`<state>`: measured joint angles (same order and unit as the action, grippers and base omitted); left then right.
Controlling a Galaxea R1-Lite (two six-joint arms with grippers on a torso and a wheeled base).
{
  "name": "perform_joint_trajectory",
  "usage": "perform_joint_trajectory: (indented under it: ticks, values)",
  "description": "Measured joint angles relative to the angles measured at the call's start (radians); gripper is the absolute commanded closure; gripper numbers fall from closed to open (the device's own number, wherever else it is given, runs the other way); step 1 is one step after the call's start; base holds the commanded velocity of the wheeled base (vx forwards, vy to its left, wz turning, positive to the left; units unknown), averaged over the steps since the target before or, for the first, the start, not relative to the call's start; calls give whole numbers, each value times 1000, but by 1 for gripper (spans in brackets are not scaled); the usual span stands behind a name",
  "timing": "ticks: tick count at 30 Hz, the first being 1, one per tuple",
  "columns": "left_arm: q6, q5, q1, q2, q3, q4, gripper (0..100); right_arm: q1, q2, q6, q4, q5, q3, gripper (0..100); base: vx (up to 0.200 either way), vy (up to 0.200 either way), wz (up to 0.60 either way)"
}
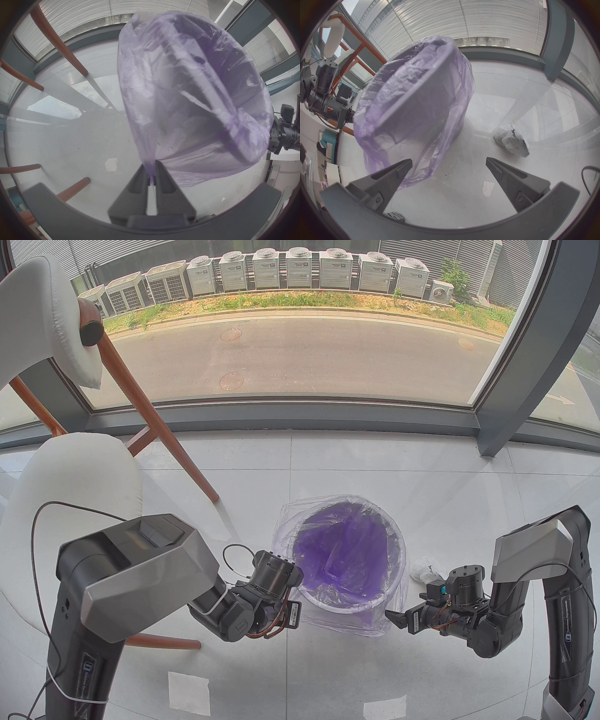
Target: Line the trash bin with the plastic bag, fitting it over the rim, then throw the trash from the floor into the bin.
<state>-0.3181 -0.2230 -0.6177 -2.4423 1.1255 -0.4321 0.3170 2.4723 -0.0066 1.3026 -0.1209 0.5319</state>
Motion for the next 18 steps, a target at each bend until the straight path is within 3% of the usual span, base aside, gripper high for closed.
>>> perform_joint_trajectory:
  ticks: [14,18]
  values:
    - [-3,0,4,-58,28,-4,100,0,58,-3,-6,9,41,0,0,0,0]
    - [-3,-12,2,-73,46,-4,100,-1,62,-4,-18,39,59,0,0,0,0]
